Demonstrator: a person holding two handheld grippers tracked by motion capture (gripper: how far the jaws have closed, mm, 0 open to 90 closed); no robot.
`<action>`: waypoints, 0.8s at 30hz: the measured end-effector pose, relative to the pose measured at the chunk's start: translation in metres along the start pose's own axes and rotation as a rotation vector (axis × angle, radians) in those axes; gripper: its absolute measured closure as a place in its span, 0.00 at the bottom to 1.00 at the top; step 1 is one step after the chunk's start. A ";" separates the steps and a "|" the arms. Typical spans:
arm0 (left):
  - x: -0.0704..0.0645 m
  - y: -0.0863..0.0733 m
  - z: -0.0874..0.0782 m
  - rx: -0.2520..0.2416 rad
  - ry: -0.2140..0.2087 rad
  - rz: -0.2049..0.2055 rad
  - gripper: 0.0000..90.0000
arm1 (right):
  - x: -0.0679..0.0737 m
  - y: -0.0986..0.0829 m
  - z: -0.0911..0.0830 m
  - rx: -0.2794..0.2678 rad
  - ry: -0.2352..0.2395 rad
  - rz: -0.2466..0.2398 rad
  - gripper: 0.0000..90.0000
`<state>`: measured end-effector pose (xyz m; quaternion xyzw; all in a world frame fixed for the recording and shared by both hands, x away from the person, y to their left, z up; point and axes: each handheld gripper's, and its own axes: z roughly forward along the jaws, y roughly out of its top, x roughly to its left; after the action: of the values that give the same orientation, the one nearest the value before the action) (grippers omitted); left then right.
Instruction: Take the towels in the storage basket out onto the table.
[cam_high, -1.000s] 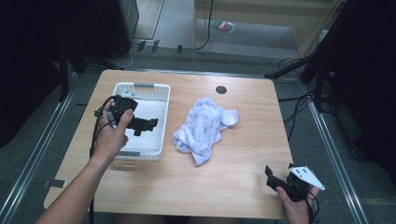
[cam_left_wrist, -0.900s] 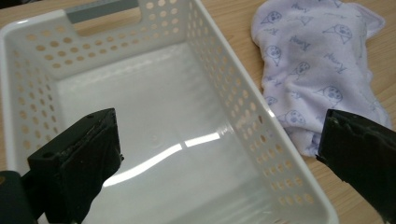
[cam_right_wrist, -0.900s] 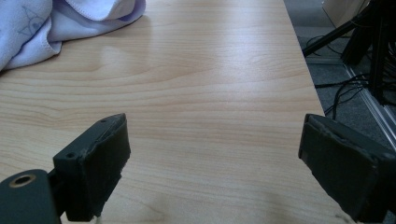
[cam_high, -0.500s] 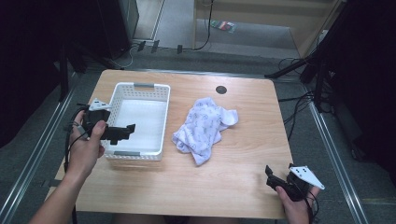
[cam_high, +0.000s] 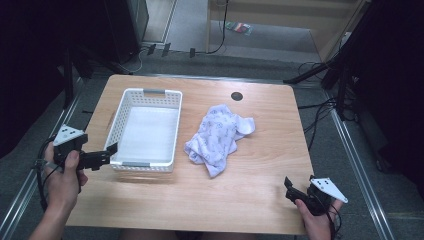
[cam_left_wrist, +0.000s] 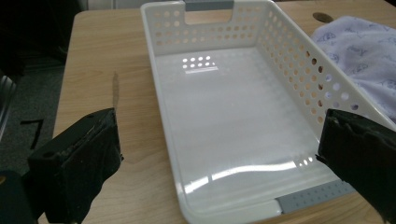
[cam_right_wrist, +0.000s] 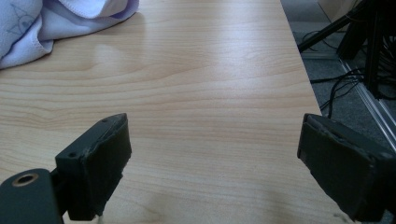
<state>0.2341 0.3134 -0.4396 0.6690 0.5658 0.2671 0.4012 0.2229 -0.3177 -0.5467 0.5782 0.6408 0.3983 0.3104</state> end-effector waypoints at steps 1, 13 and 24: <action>0.002 -0.003 -0.001 -0.012 0.000 -0.007 0.00 | 0.000 0.000 0.000 0.001 -0.002 0.000 0.11; 0.047 -0.075 -0.010 -0.157 0.034 -0.094 0.00 | -0.001 0.000 0.001 0.018 -0.011 0.014 0.11; 0.070 -0.117 0.003 -0.121 0.098 -0.135 0.00 | -0.002 0.000 0.001 0.041 -0.027 0.029 0.12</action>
<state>0.1883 0.3855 -0.5461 0.5901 0.6115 0.3052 0.4298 0.2241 -0.3191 -0.5475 0.5990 0.6361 0.3817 0.3015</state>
